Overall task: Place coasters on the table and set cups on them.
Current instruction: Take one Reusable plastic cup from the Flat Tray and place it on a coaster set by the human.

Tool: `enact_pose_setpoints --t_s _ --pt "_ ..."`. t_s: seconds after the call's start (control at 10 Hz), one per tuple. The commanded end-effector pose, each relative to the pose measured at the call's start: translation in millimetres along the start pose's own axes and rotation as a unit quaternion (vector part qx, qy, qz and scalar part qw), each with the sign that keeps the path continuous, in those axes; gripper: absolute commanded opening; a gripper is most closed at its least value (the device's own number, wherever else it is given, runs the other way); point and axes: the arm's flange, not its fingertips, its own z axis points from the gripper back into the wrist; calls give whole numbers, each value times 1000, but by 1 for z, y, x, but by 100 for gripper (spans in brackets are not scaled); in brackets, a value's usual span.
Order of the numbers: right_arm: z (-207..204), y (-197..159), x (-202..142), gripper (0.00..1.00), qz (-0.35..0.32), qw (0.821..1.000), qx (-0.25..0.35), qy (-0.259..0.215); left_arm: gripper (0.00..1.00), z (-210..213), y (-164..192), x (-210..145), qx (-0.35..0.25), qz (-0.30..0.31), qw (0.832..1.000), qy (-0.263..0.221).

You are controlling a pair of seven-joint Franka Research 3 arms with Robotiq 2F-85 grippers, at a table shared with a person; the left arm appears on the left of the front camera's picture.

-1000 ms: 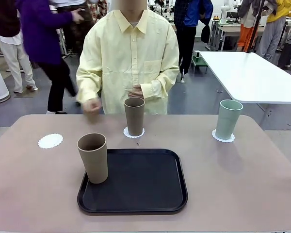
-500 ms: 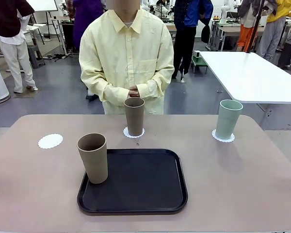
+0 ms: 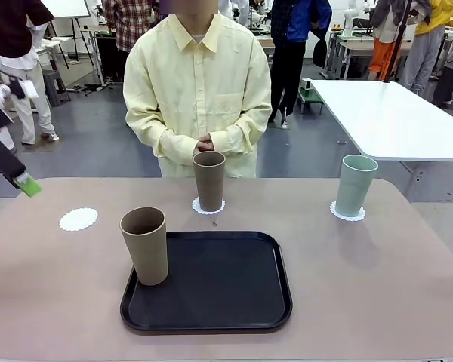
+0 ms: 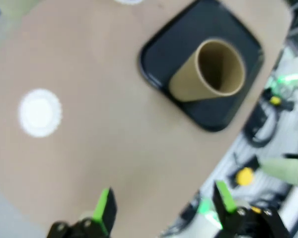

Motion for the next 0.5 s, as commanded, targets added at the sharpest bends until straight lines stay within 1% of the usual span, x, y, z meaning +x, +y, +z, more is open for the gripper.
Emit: enact_pose_setpoints --t_s 0.0,0.1,0.2,0.3,0.4 --pt "1 0 -1 100 -2 1000 -1 -1 100 -31 -13 -5 78 -43 996 4" --pt "1 0 -1 100 -2 1000 -1 -1 100 -38 -15 -2 108 -62 992 12" --pt "1 0 -1 100 -2 1000 -1 -1 100 -37 -16 -2 109 -69 992 -3" --pt "1 0 -1 100 -2 1000 -1 -1 100 -30 -14 2 70 -55 996 14" --pt "1 0 -1 100 -2 1000 -1 -1 100 -30 -14 2 70 -55 996 14"
